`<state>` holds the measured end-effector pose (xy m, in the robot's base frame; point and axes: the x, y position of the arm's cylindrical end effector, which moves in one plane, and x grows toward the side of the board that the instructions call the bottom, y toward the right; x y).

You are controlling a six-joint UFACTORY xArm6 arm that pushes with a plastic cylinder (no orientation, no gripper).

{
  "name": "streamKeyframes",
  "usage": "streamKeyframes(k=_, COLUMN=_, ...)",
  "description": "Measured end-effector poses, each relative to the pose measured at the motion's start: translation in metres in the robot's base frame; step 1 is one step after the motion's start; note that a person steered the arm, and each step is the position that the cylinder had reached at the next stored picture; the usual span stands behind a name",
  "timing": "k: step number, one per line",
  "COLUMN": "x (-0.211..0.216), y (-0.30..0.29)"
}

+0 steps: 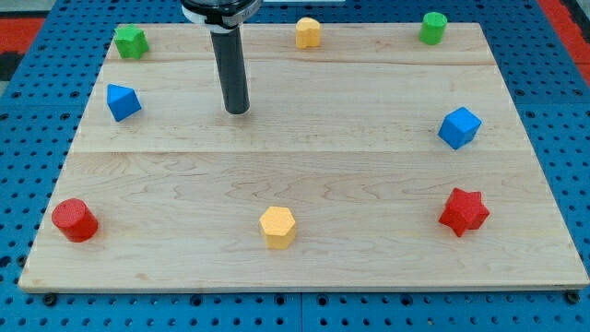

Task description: Place the red star at the center of the board

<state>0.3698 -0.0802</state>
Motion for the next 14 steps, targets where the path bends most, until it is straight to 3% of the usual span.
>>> streamKeyframes(k=2, x=0.000, y=0.000)
streamKeyframes(k=4, x=-0.018, y=0.073)
streamKeyframes(k=5, x=0.000, y=0.104)
streamKeyframes(k=6, x=0.071, y=0.154)
streamKeyframes(k=7, x=0.086, y=0.244)
streamKeyframes(k=8, x=0.128, y=0.311)
streamKeyframes(k=9, x=0.158, y=0.326)
streamKeyframes(k=10, x=0.154, y=0.234)
streamKeyframes(k=11, x=0.178, y=0.260)
streamKeyframes(k=12, x=0.221, y=0.249)
streamKeyframes(k=14, x=0.085, y=0.107)
